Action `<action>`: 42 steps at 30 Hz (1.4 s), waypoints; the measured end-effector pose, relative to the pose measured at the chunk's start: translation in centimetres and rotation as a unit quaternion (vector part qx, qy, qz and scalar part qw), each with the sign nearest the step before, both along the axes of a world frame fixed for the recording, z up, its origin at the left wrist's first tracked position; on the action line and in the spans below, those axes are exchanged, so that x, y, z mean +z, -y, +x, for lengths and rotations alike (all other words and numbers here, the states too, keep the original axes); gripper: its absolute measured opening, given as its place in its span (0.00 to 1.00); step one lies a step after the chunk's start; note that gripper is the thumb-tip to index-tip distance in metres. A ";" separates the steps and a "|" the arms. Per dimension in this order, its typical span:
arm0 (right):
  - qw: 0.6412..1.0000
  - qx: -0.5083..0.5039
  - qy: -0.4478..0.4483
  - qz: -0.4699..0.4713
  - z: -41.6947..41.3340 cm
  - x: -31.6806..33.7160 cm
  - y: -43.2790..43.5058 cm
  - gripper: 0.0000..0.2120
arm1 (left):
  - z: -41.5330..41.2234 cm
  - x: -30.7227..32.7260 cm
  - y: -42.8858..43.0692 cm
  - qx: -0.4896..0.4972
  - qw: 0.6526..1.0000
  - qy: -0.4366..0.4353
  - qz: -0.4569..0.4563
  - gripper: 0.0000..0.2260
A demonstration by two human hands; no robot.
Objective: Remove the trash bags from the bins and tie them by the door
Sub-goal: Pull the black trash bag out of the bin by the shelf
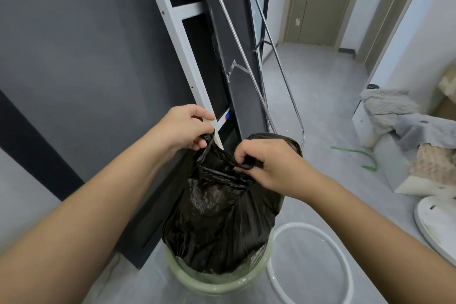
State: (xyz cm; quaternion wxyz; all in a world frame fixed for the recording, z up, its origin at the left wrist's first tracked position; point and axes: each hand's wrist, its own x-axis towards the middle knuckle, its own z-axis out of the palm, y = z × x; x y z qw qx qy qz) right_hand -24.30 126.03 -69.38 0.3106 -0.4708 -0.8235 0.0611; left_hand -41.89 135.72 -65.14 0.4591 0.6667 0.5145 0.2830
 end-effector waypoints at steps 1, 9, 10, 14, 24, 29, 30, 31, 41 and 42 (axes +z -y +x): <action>1.000 0.004 0.017 0.005 -0.1 0.0 0.1 0.09 | -0.1 0.1 -0.2 -0.025 0.999 -0.022 -0.004 0.05; 0.991 0.037 0.130 -0.004 -0.6 -1.2 -0.2 0.31 | -0.4 0.3 -1.1 -0.123 0.985 -0.120 -0.022 0.04; 0.990 0.046 0.135 -0.004 -0.7 -1.4 -0.2 0.30 | -0.3 0.3 -1.1 -0.123 0.985 -0.116 -0.030 0.05; 0.988 0.066 0.138 0.021 -0.7 -1.8 -0.5 0.14 | -0.5 -0.1 -1.1 -0.139 0.985 -0.089 -0.051 0.07; 0.991 0.044 0.105 0.069 0.1 -1.2 0.9 0.12 | -0.7 -2.6 -2.2 -0.247 0.963 -0.111 -0.013 0.17; 0.996 -0.005 0.077 0.041 1.7 -0.2 0.8 0.14 | -2.6 -4.7 -0.3 -0.407 0.896 0.040 -0.171 0.32; 0.996 -0.010 0.074 0.037 1.9 0.1 0.6 0.14 | -3.0 -4.9 0.3 -0.435 0.878 0.065 -0.189 0.35; 0.997 -0.014 0.070 0.033 2.0 0.4 0.3 0.14 | -3.2 -5.2 0.6 -0.448 0.873 0.060 -0.186 0.37; 0.992 -0.100 0.006 -0.080 1.3 3.3 -1.8 0.09 | 1.5 -9.1 2.2 -0.189 0.979 -0.005 0.075 0.09; 0.990 -0.101 0.006 -0.096 1.3 3.6 -2.0 0.08 | 1.7 -8.9 2.4 -0.190 0.979 -0.016 0.067 0.08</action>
